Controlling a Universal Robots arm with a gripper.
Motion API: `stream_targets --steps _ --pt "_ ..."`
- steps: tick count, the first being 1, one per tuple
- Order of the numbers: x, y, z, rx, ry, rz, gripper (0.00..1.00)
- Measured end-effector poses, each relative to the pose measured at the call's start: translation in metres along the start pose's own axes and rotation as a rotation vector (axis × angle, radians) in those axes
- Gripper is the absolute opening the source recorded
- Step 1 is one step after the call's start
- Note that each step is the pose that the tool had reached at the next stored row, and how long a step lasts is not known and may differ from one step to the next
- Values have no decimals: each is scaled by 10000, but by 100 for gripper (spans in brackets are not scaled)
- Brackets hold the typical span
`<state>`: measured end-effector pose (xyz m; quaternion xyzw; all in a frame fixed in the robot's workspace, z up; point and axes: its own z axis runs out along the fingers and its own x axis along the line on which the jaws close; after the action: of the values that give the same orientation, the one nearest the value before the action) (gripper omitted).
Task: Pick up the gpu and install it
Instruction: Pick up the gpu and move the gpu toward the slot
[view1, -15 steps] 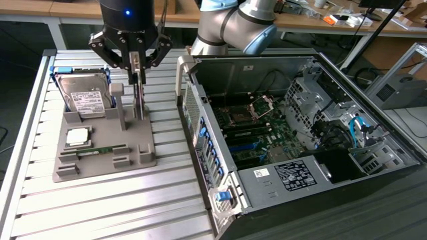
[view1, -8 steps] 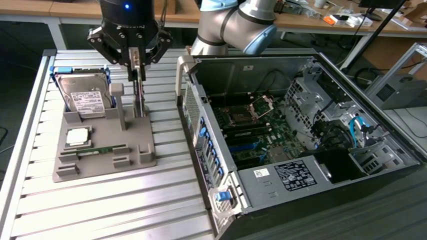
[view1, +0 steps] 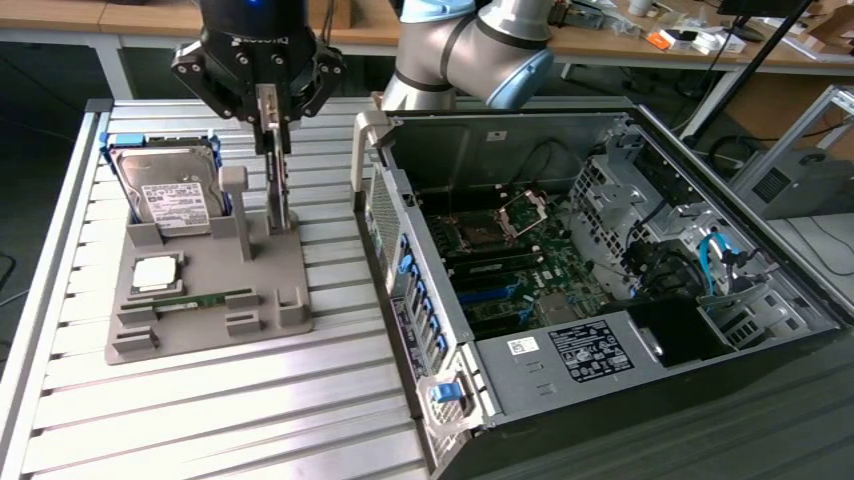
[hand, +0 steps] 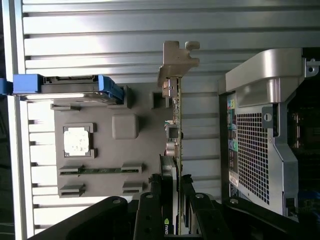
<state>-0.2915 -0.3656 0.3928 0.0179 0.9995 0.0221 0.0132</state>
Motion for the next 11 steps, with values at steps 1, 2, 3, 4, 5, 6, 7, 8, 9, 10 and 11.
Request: stream_targets --steps 1,2,3,4,5,6,7,8,9,10,11 --pt "0 1 -12 0 -1 0 27" --pt "-1 1 -24 0 0 0 27" --pt "-1 2 -36 0 -1 0 27" --pt "-1 2 -47 0 0 0 27" --pt "-1 2 -54 -1 -1 0 27" --pt "-1 3 -60 -1 -1 0 27" --pt "-2 3 -67 0 0 0 27" --pt "-2 3 -71 0 1 -1 27" --pt "-3 1 -78 0 1 -1 27" --pt "-3 -3 -82 1 1 -1 27" --pt "-4 -25 -90 0 1 -1 27"
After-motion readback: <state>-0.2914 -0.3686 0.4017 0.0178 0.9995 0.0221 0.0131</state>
